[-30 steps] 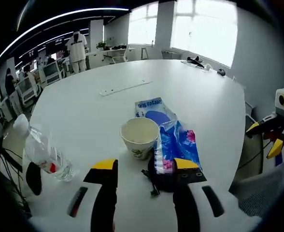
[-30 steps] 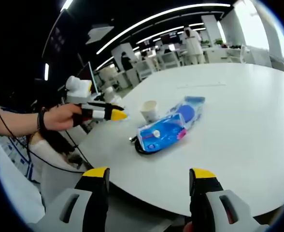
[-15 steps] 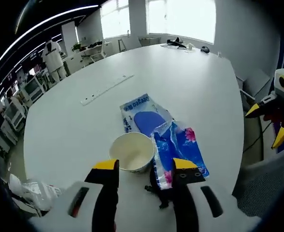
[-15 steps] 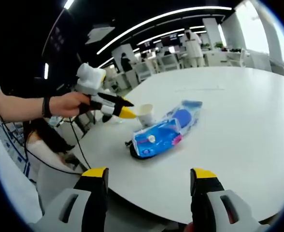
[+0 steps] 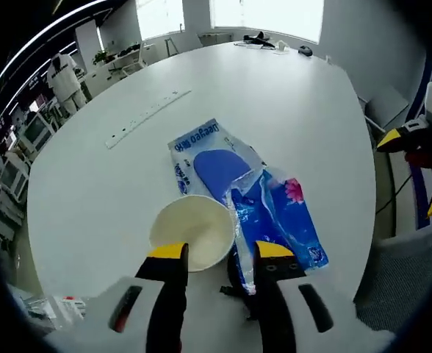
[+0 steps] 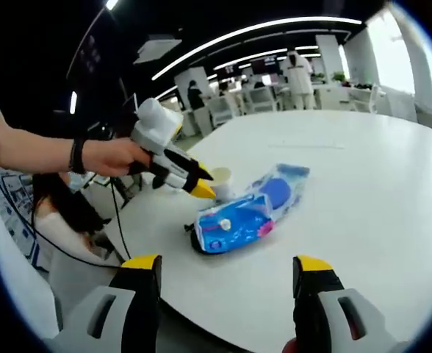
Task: Arrange the tabletop items into an orderly group along one side of the table until the central work area is clear of visible clutter.
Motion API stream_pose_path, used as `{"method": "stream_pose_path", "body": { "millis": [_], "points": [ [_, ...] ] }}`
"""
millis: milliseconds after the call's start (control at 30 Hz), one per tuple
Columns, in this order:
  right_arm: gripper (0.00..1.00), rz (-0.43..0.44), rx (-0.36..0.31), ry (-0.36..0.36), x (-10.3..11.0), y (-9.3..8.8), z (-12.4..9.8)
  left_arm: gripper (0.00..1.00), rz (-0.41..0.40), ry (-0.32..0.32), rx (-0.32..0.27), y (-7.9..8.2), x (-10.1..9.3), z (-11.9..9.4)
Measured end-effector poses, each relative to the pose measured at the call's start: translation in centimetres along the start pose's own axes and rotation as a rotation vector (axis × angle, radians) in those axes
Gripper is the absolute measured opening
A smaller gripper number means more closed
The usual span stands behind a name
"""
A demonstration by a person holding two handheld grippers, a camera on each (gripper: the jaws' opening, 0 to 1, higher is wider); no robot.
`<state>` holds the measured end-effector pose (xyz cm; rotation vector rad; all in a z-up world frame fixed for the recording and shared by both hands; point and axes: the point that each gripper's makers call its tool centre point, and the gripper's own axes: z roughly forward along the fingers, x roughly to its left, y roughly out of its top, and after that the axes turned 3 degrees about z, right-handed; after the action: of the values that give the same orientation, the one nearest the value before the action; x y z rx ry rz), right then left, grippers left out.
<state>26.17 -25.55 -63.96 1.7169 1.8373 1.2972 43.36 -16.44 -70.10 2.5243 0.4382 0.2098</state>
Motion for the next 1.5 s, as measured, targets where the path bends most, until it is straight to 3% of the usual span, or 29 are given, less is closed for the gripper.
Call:
{"method": "stream_pose_path", "body": {
  "millis": [100,167,200,467,900,1100,1267,1367,1500],
  "points": [
    [0.74,-0.007,0.007,0.009,0.1,0.0,0.2,0.22,-0.001,0.0,0.009,-0.1,0.0,0.3],
    [0.74,-0.01,0.01,0.016,0.2,0.0,0.2,0.04,-0.002,0.004,0.003,-0.1,0.2,0.3],
    [0.74,-0.012,0.012,0.021,0.2,0.0,0.3,0.01,-0.018,0.015,-0.014,0.3,0.3,0.2],
    [0.73,-0.03,0.028,0.067,-0.1,-0.2,0.7,0.0,-0.056,0.094,-0.074,0.6,1.4,-1.9],
    [0.73,-0.069,0.042,0.169,-0.4,0.2,0.3,0.0,-0.164,0.238,-0.075,-1.3,2.8,-5.5],
    [0.72,-0.089,0.07,0.169,-0.9,-0.4,-0.7,0.0,-0.218,0.285,-0.07,-3.1,3.1,-7.3],
    [0.73,-0.052,0.059,0.13,-1.3,-0.8,-1.3,0.0,-0.167,0.293,-0.037,-4.9,4.2,-7.0],
    [0.72,-0.014,0.063,0.093,-1.6,-1.5,-1.5,0.0,-0.169,0.295,-0.046,-4.8,4.8,-7.2],
    [0.72,0.011,0.062,0.062,-1.4,-1.9,-1.7,0.0,-0.074,0.318,0.008,-5.1,6.1,-6.8]
  ]
}}
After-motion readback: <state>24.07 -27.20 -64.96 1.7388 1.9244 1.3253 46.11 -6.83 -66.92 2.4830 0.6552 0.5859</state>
